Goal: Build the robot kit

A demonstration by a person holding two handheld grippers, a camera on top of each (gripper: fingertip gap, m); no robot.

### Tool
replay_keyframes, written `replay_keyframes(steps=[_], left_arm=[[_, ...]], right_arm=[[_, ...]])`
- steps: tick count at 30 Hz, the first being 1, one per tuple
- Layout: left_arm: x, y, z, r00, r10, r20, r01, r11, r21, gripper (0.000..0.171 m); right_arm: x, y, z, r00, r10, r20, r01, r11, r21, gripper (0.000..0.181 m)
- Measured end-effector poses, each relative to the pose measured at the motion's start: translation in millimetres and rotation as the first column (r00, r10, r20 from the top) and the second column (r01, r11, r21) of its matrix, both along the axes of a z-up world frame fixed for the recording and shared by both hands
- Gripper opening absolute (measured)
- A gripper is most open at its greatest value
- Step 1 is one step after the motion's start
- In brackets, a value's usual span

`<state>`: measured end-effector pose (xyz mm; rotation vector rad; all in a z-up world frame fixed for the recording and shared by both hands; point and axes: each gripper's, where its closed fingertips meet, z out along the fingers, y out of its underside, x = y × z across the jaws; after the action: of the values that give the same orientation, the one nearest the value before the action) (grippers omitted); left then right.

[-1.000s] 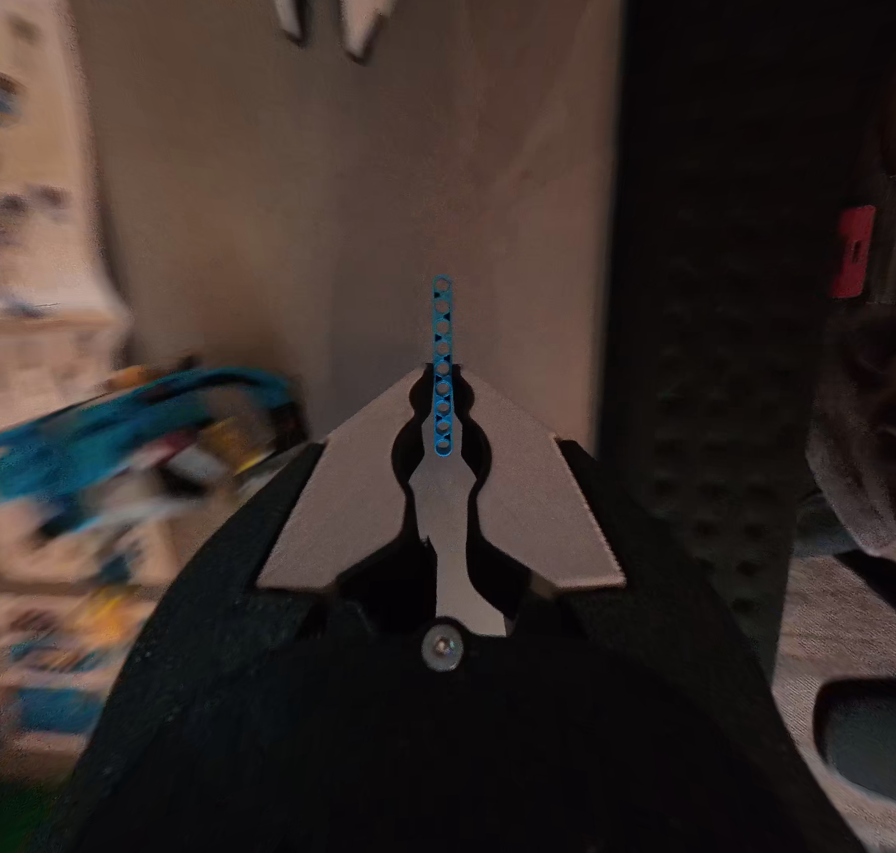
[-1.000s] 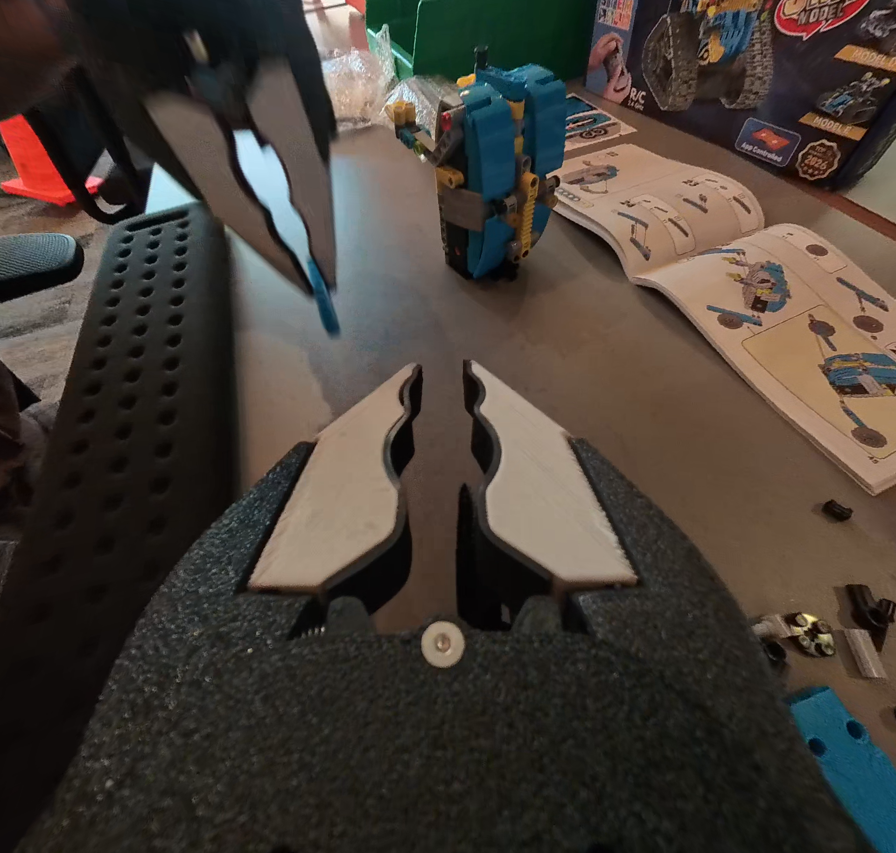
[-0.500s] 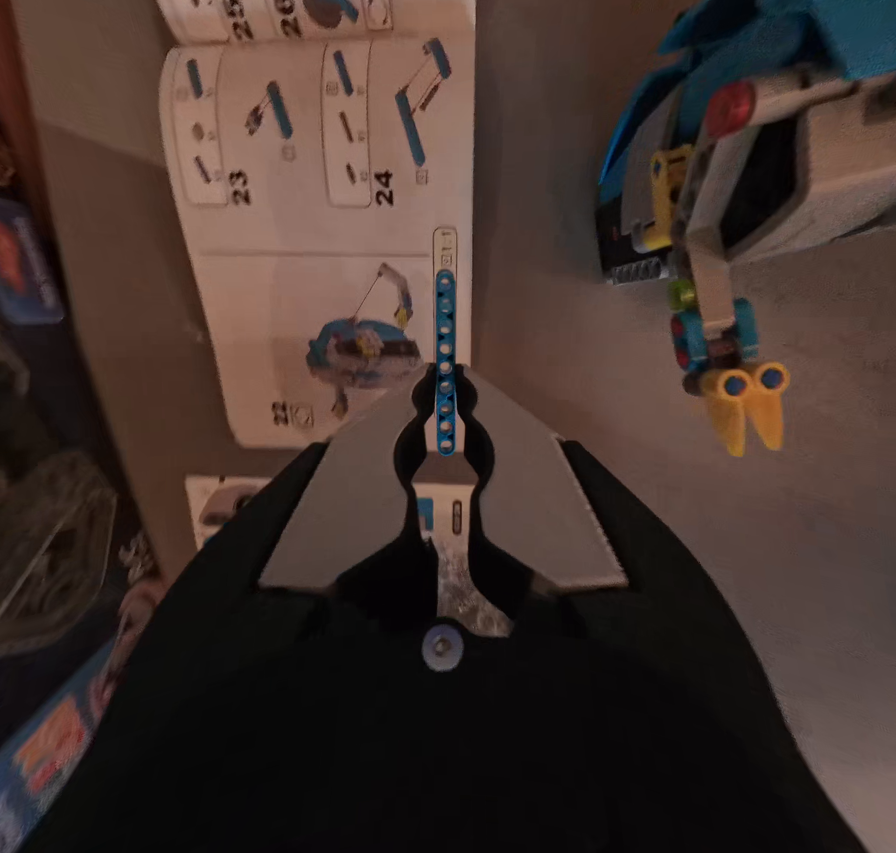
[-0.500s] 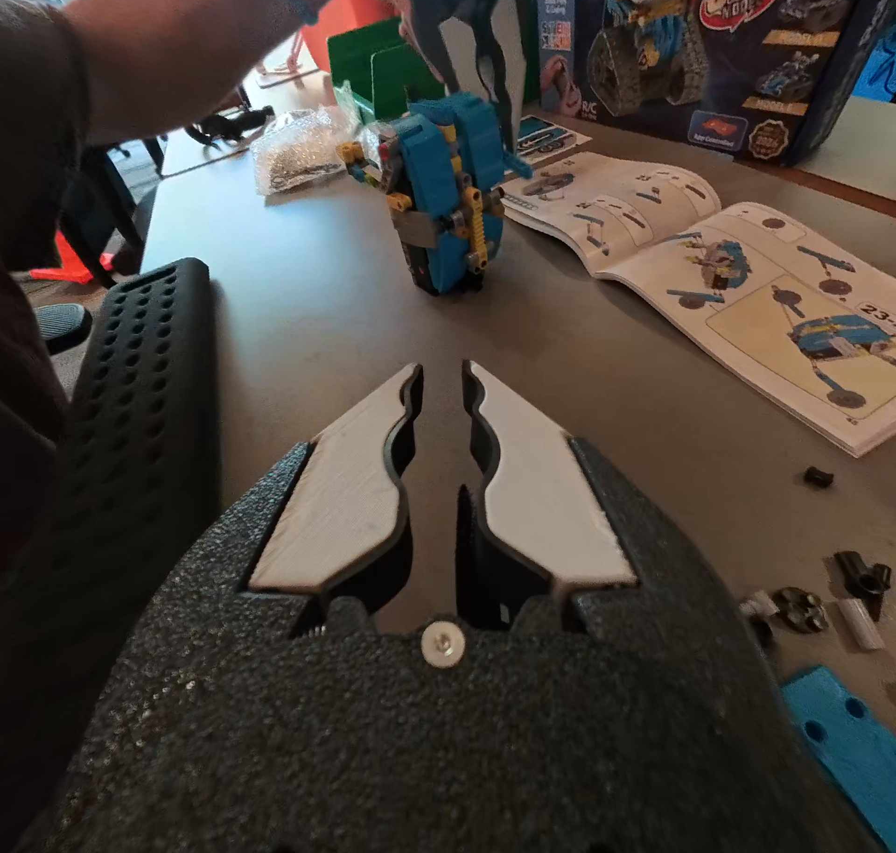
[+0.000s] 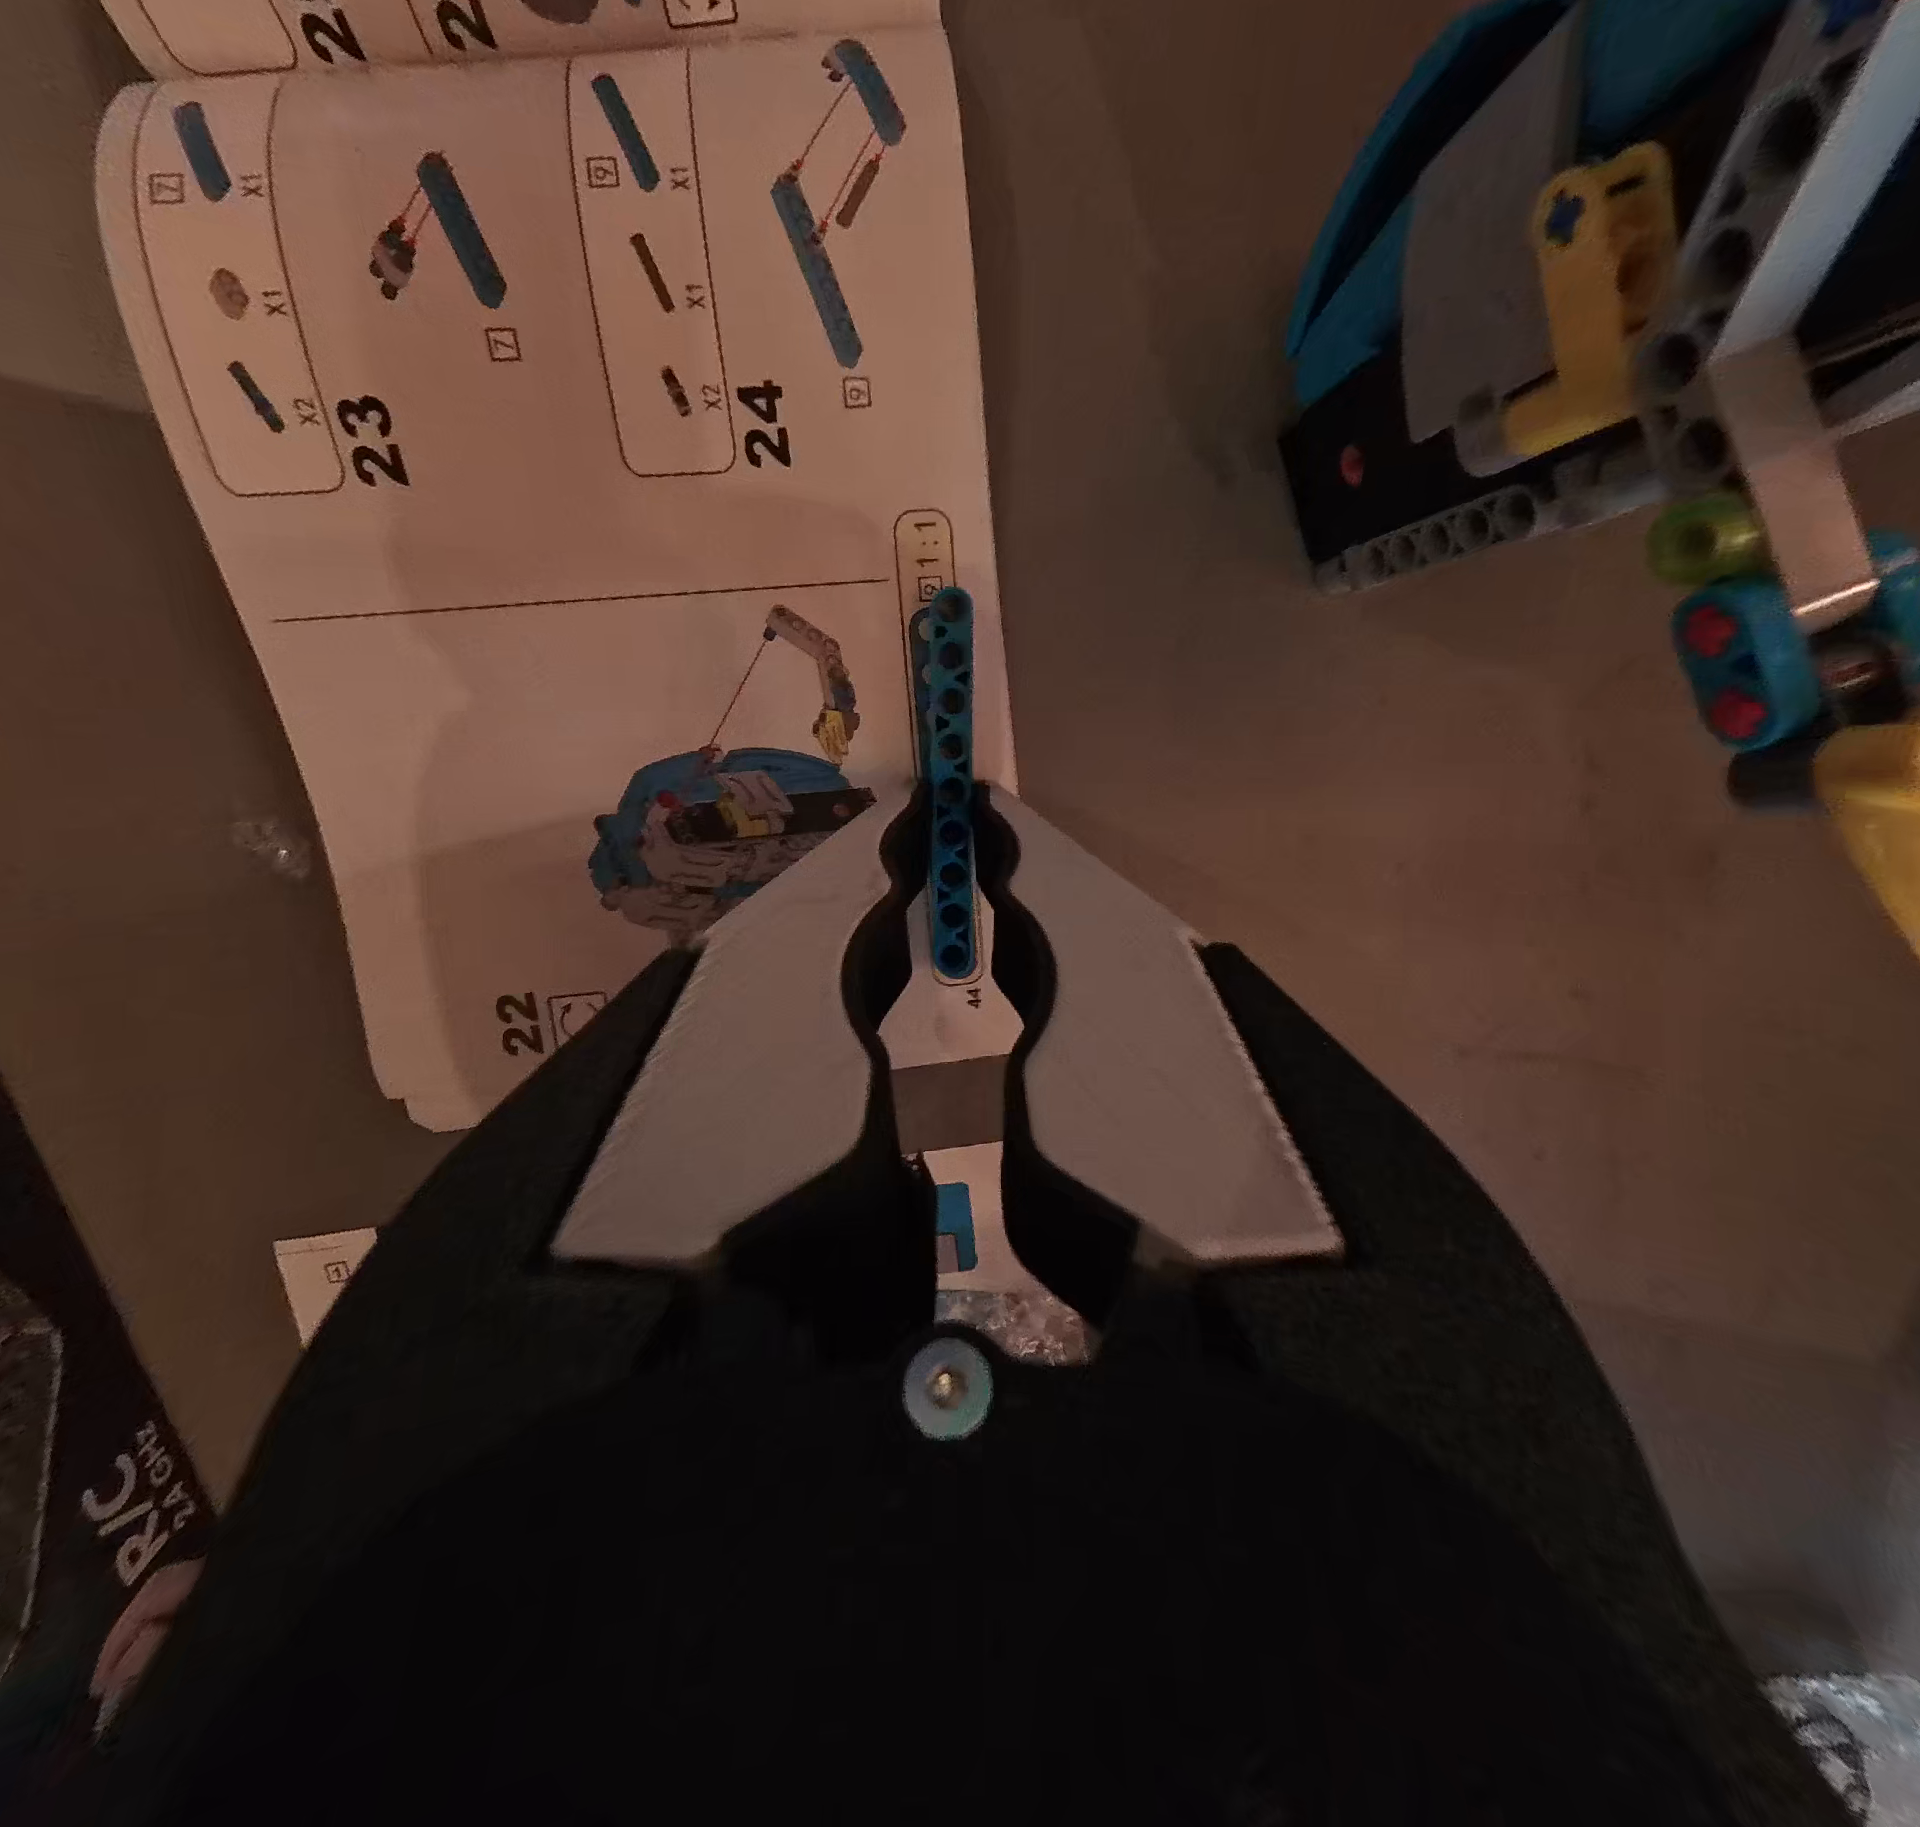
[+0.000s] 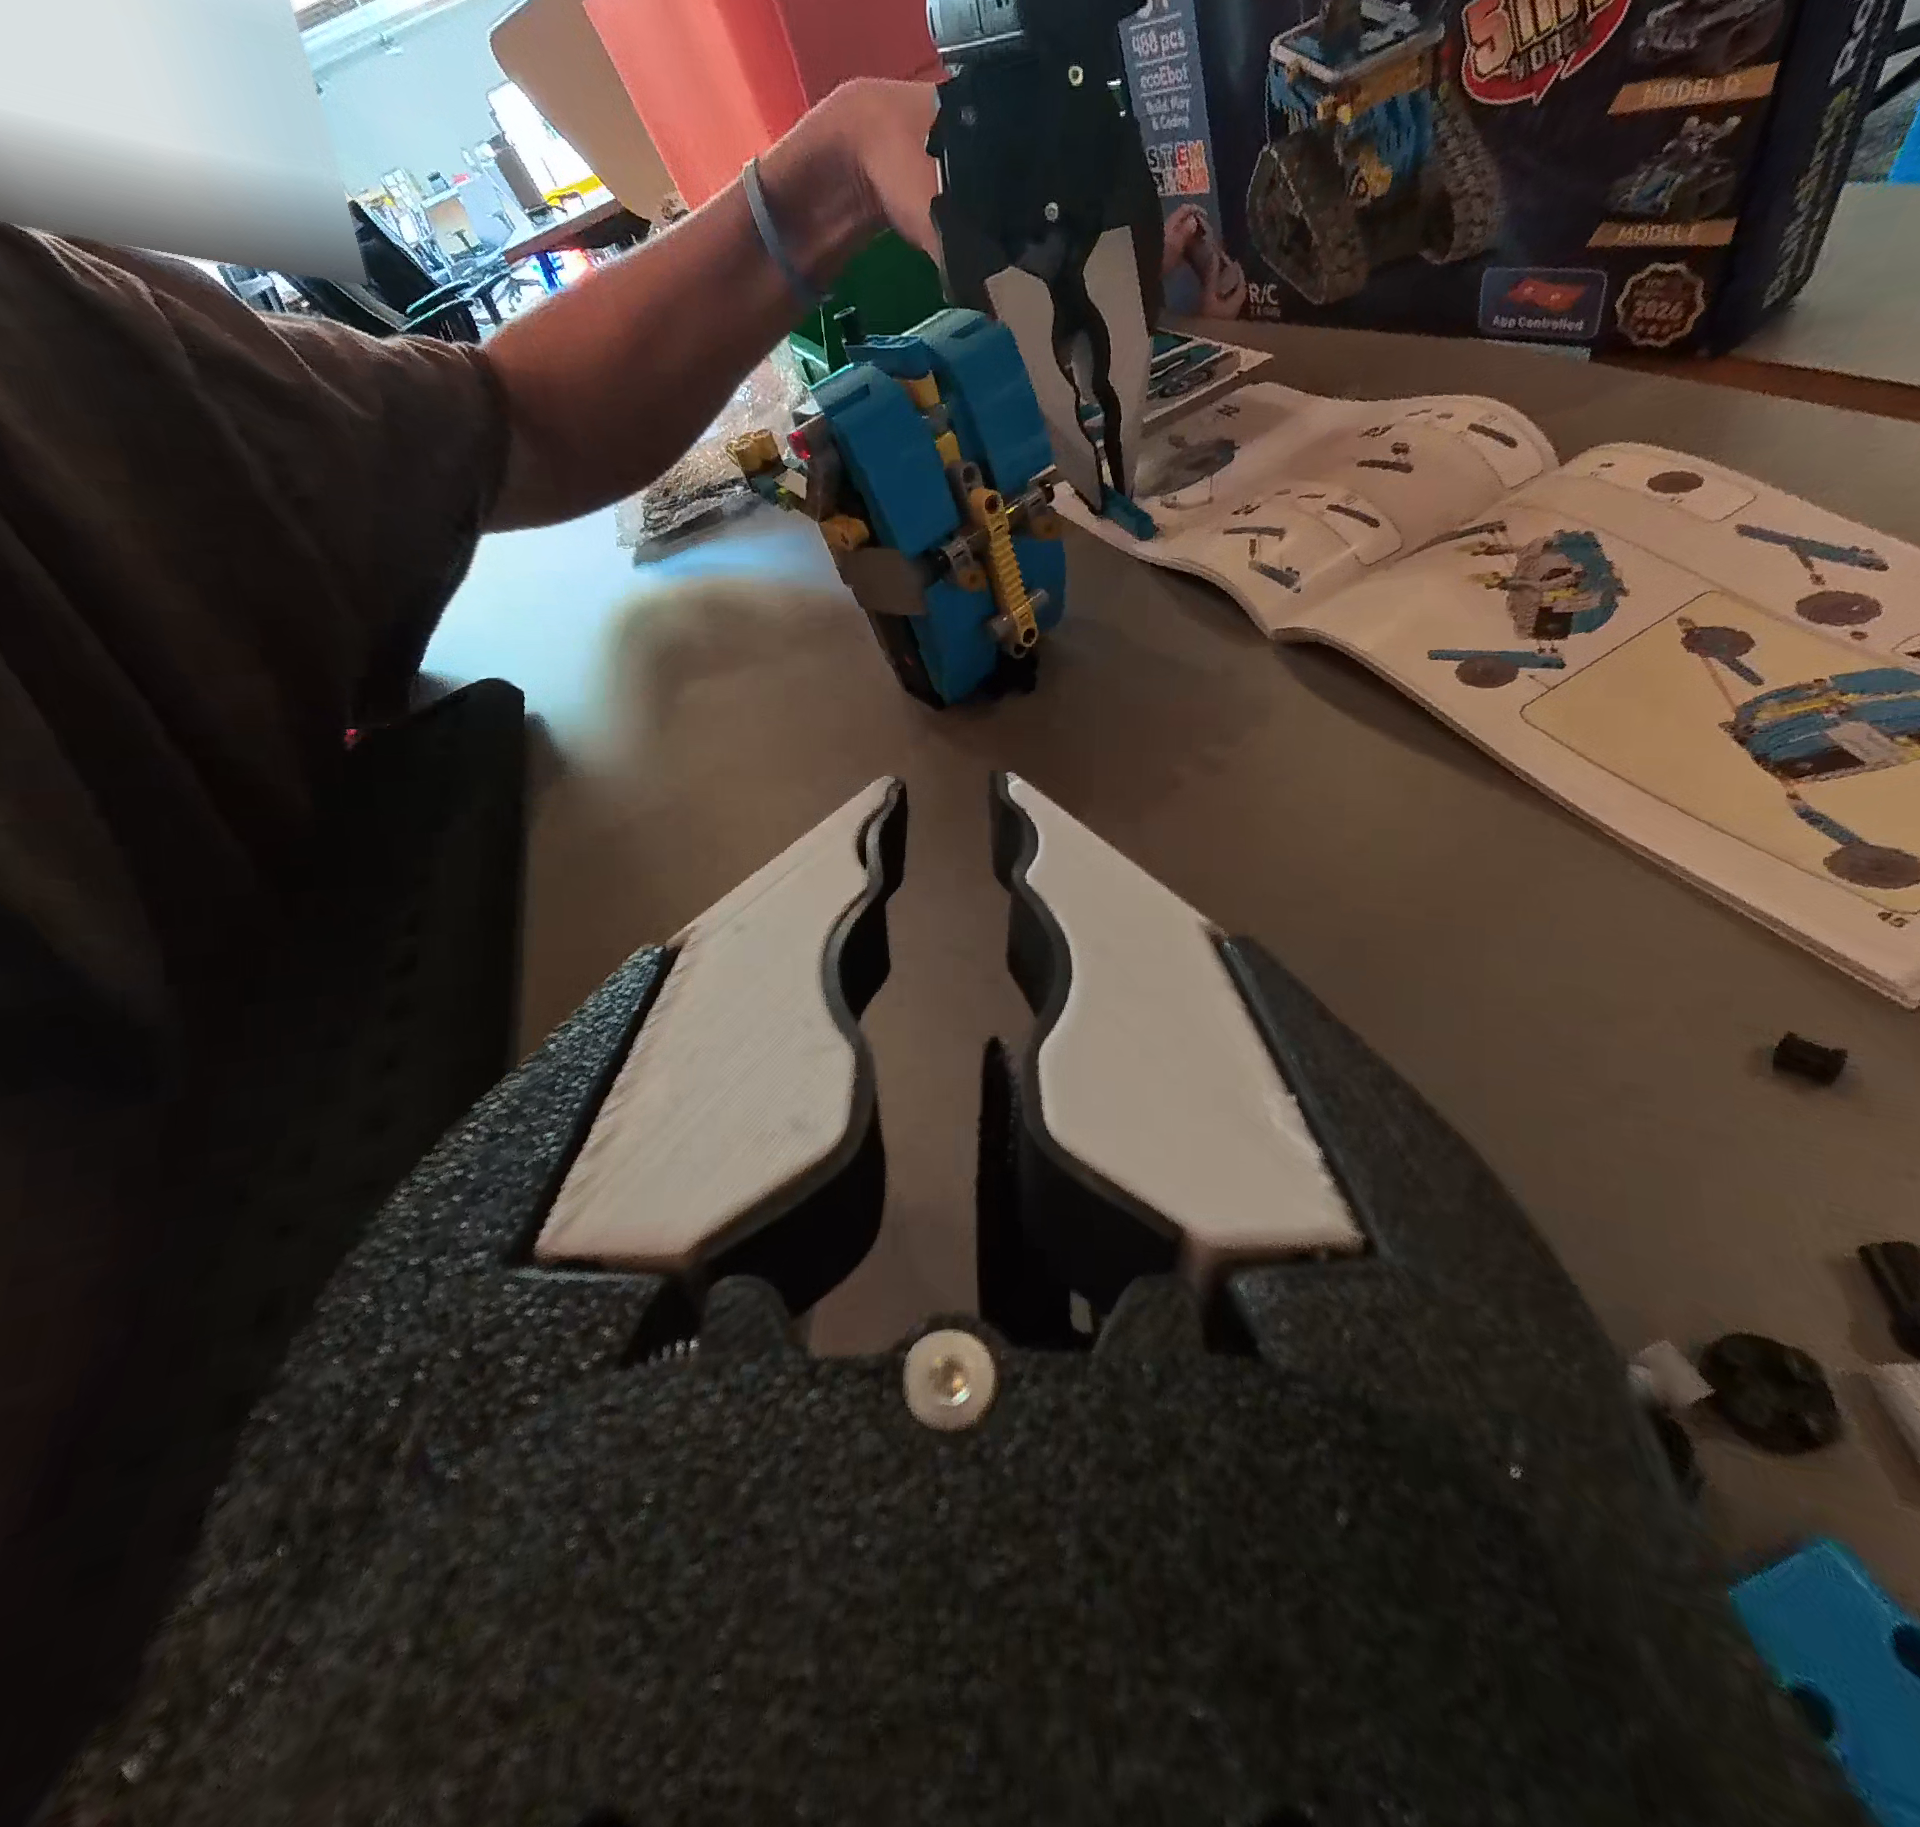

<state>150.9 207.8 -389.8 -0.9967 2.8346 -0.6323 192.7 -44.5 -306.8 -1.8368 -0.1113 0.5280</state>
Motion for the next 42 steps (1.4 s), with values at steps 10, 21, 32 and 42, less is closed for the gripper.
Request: replay_keyframes(steps=[10, 21, 32, 42], left_arm=[[4.2, 5.3, 2.2, 0.999, 0.045, -0.025, -0.044, 0.999, 0.022, 0.007], [-0.3, 2.4, -0.7, 0.998, 0.047, -0.030, -0.046, 0.999, 0.019, 0.007], [-1.4, 2.7, -0.8, 0.995, 0.089, -0.042, -0.088, 0.996, 0.026, 0.007], [-1.7, 2.4, -1.6, 0.995, 0.089, -0.048, -0.087, 0.995, 0.046, 0.007]], right_arm=[[-7.7, -0.5, -1.8, 0.999, 0.034, 0.001, -0.034, 0.999, -0.013, 0.016], [-13.3, -1.5, -3.5, 0.998, 0.058, -0.003, -0.059, 0.998, -0.023, 0.016], [-17.3, -2.1, -5.6, 0.997, 0.077, -0.005, -0.077, 0.996, -0.035, 0.016], [-20.1, -3.8, -6.8, 0.996, 0.088, -0.009, -0.088, 0.995, -0.043, 0.016]])
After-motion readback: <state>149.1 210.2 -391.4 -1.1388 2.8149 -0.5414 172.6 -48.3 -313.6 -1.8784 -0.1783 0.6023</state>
